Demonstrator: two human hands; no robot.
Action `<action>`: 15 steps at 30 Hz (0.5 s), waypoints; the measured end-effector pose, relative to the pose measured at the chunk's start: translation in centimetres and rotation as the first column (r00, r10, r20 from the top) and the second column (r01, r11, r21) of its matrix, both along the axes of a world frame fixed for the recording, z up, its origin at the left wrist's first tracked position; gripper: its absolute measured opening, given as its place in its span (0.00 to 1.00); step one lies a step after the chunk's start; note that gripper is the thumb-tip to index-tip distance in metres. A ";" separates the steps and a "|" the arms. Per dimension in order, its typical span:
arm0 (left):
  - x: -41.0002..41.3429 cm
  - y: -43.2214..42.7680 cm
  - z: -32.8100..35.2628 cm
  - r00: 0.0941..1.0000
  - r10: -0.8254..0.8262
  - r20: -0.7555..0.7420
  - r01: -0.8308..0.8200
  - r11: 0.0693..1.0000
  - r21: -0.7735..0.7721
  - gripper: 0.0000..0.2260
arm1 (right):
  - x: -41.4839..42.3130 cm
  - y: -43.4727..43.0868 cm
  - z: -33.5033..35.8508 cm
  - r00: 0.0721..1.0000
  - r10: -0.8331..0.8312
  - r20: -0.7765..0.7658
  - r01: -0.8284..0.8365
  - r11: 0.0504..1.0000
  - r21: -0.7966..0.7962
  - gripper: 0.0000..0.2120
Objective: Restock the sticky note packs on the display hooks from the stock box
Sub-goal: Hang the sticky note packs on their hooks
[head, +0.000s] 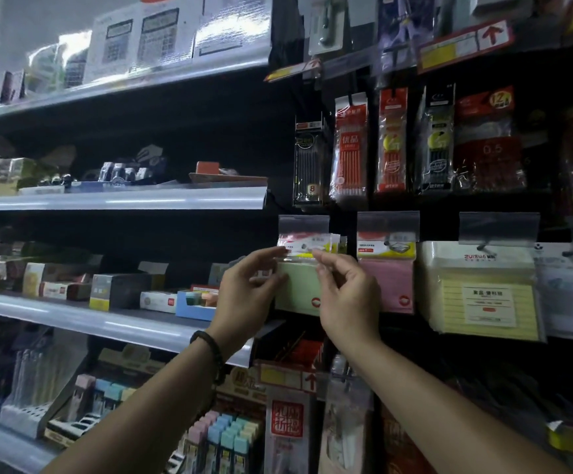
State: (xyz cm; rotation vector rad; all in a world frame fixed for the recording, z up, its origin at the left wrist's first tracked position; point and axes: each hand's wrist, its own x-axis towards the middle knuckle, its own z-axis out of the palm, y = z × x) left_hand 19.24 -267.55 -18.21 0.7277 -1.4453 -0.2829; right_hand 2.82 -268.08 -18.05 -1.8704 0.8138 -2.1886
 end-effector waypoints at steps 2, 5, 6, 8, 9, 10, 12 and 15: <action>-0.2 -0.4 0.1 0.998 -0.030 -0.057 0.029 0.999 -0.015 0.16 | 0.2 -0.2 0.4 0.999 -0.038 0.002 0.038 0.999 -0.035 0.12; -0.7 -0.9 0.3 0.997 -0.037 -0.075 0.036 0.999 -0.010 0.16 | 0.3 -0.7 0.8 0.998 -0.058 0.008 0.058 0.997 -0.045 0.12; -0.8 -1.1 0.3 0.997 -0.040 -0.072 0.040 0.999 -0.009 0.16 | 0.3 -1.0 0.8 0.998 -0.062 0.010 0.062 0.998 -0.032 0.12; -0.8 -1.4 0.4 0.998 -0.034 -0.061 0.034 0.999 -0.007 0.17 | 0.4 -1.6 0.9 0.998 -0.063 0.016 0.063 0.998 0.002 0.11; -0.8 -1.5 0.5 0.998 -0.029 -0.057 0.029 1.000 -0.010 0.17 | 0.4 -1.7 1.0 0.997 -0.070 0.014 0.070 0.997 0.012 0.10; -0.7 -1.8 0.7 0.998 -0.021 -0.056 0.020 1.000 -0.015 0.17 | 0.4 -1.8 1.1 0.997 -0.082 0.004 0.082 0.997 0.016 0.10; -0.4 -2.3 1.1 0.999 -0.006 -0.041 0.006 1.000 -0.016 0.17 | 0.3 -1.9 1.5 0.996 -0.093 -0.017 0.093 0.996 0.004 0.09; 0.0 -2.8 1.5 1.000 0.006 0.014 -0.006 1.000 -0.015 0.16 | 0.2 -2.4 2.0 0.993 -0.115 -0.042 0.115 0.993 0.005 0.07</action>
